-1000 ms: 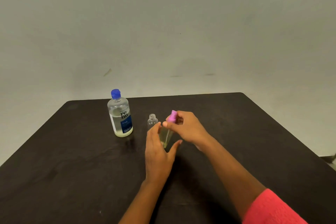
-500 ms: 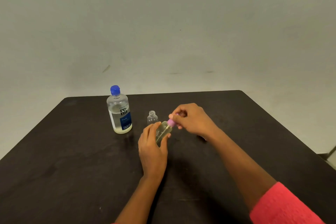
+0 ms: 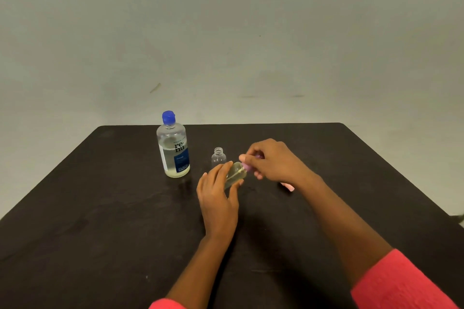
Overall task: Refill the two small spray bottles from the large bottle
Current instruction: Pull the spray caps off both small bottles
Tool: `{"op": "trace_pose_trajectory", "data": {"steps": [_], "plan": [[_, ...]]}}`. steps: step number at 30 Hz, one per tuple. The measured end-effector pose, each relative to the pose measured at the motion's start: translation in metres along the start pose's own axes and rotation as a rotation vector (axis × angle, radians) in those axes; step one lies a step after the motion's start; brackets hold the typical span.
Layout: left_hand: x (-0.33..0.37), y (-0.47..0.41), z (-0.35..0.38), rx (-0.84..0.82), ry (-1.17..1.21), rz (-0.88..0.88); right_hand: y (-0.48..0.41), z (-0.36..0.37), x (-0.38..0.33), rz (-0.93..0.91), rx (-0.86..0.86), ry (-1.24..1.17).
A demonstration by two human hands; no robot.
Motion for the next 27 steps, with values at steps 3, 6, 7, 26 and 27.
{"op": "trace_pose_trajectory", "data": {"steps": [3, 6, 7, 26, 27], "plan": [[0.000, -0.001, -0.003, 0.027, 0.036, -0.016, 0.001, 0.001, -0.006, -0.056, -0.055, -0.007], [0.001, -0.001, -0.003, 0.035, 0.062, -0.021, 0.001, 0.002, -0.005, -0.099, -0.118, -0.028], [0.001, -0.001, -0.002, 0.026, 0.057, -0.018, 0.000, 0.003, -0.003, -0.082, -0.128, -0.043], [-0.003, -0.001, 0.002, -0.032, 0.012, -0.070, -0.003, 0.003, 0.005, -0.044, -0.075, -0.001], [-0.003, -0.001, 0.002, -0.032, 0.018, -0.079, -0.002, 0.003, 0.002, -0.081, -0.105, 0.000]]}}
Point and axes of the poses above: each hand's wrist, its own y-axis away from the middle knuckle, its own z-axis out of the palm, x = y × z, the point moved 6 cm from there along -y, towards the middle knuckle, and after that the axes turned 5 degrees about -y, right-handed, at the moved point
